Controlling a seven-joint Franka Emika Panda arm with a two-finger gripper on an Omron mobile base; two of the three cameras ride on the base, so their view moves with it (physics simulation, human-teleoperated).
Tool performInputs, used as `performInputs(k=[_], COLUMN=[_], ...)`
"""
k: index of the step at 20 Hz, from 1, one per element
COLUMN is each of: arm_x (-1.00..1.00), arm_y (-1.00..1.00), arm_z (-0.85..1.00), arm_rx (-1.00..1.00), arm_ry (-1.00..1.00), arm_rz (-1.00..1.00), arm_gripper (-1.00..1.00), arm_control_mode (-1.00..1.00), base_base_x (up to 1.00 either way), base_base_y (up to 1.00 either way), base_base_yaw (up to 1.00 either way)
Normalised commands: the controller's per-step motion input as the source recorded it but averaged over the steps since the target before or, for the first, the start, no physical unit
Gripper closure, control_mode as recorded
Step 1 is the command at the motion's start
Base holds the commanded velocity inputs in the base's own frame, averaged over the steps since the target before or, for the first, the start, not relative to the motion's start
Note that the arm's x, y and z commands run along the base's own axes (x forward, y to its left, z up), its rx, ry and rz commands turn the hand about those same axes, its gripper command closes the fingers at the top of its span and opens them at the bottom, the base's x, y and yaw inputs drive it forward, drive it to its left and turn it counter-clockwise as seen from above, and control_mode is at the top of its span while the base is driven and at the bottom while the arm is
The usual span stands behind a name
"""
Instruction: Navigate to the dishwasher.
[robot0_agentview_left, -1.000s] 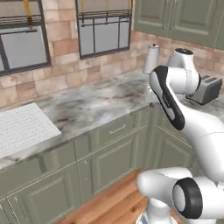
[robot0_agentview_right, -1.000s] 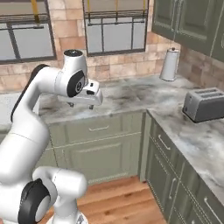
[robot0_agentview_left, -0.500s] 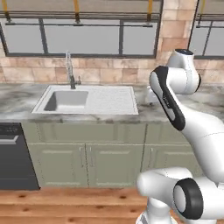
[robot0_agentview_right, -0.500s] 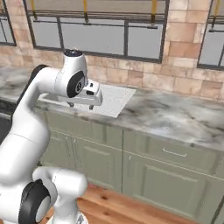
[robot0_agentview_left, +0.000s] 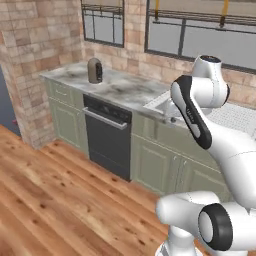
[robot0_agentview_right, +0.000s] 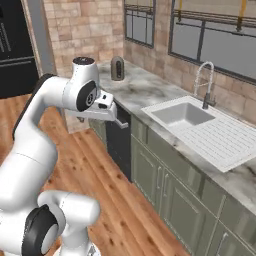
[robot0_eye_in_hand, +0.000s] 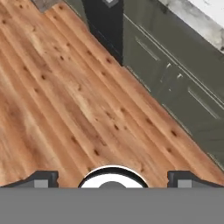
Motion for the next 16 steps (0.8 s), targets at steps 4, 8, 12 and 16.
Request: performInputs(k=[4, 8, 12, 16], arm_x=[0.00, 0.00, 0.00, 0.00], arm_y=[0.00, 0.00, 0.00, 0.00], arm_z=[0.00, 0.00, 0.00, 0.00], arm_rx=[0.00, 0.00, 0.00, 0.00], arm_ry=[0.00, 0.00, 0.00, 0.00], arm_rz=[0.00, 0.00, 0.00, 0.00], arm_gripper=[-1.00, -1.00, -1.00, -1.00], arm_control_mode=[1.00, 1.00, 1.00, 1.00], base_base_x=[0.62, 1.00, 1.00, 1.00], base_base_y=[0.33, 0.83, 0.92, 0.98], base_base_yaw=[0.23, -0.06, -0.08, -0.22])
